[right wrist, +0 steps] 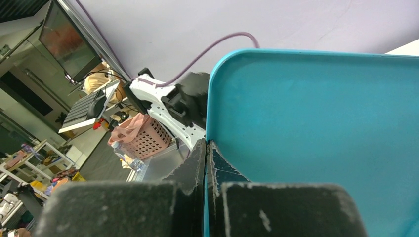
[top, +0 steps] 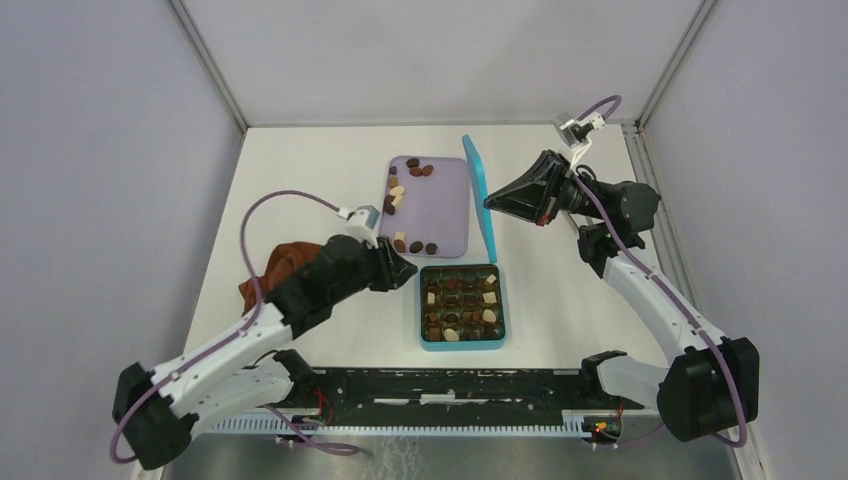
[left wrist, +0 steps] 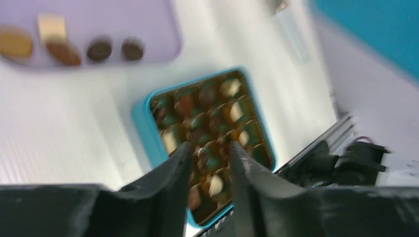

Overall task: Pack the chocolate
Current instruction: Move the packing box to the center of the board, then close the box lid on the packing box.

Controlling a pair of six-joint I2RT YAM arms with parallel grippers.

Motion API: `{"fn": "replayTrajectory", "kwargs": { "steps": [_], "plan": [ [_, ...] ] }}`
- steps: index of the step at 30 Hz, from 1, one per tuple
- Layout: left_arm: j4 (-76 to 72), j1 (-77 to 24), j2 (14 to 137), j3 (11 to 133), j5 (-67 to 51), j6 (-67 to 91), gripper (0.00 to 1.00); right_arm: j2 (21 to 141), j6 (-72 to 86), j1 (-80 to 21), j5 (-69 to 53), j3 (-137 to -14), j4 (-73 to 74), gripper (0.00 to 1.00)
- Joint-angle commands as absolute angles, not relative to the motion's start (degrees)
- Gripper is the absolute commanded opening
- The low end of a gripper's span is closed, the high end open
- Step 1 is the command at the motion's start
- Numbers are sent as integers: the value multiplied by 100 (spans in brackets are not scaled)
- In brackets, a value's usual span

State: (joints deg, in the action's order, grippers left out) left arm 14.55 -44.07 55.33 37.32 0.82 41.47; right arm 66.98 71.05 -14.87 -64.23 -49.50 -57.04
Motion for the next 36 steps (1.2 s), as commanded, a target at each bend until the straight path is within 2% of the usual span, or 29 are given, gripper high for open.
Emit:
{"fn": "replayTrajectory", "kwargs": {
  "steps": [1, 4, 5, 11, 15, 17, 22, 28, 30, 36],
  "plan": [
    [-601, -4413, 4375, 3207, 224, 3114, 54, 6539, 7284, -1464, -6315, -5152, -5710, 0],
    [-1417, -4405, 4248, 3209, 457, 2946, 94, 6493, 7338, -1465, -6309, -5306, -5711, 0],
    [-1525, -4395, 4311, 3308, 395, 2947, 99, 6474, 7355, -1465, -6317, -5368, -5712, 0],
    [-2955, -3496, 5409, 3893, -2110, 3899, 100, 6475, 7687, -1466, -6370, -5839, -5870, 0],
    [-5661, -2692, 6279, 3679, -3453, 5361, 100, 6489, 7851, -1468, -6367, -6097, -6020, 0],
    [-6323, -2570, 6815, 3839, -3830, 5716, 100, 6469, 7871, -1465, -6346, -6078, -6037, 0],
    [-7912, -2527, 7903, 4247, -4382, 6603, 97, 6434, 7926, -1466, -6318, -5978, -6107, 0],
    [-9882, -2536, 9485, 5024, -4724, 8025, 88, 6527, 8254, -1468, -6249, -5964, -6459, 0],
    [-9957, -2616, 9854, 5466, -4864, 8177, 85, 6564, 8327, -1466, -6233, -5966, -6539, 0],
    [-9958, -2768, 10506, 6195, -4909, 8309, 85, 6626, 8453, -1470, -6173, -5930, -6677, 0]
  ]
}}
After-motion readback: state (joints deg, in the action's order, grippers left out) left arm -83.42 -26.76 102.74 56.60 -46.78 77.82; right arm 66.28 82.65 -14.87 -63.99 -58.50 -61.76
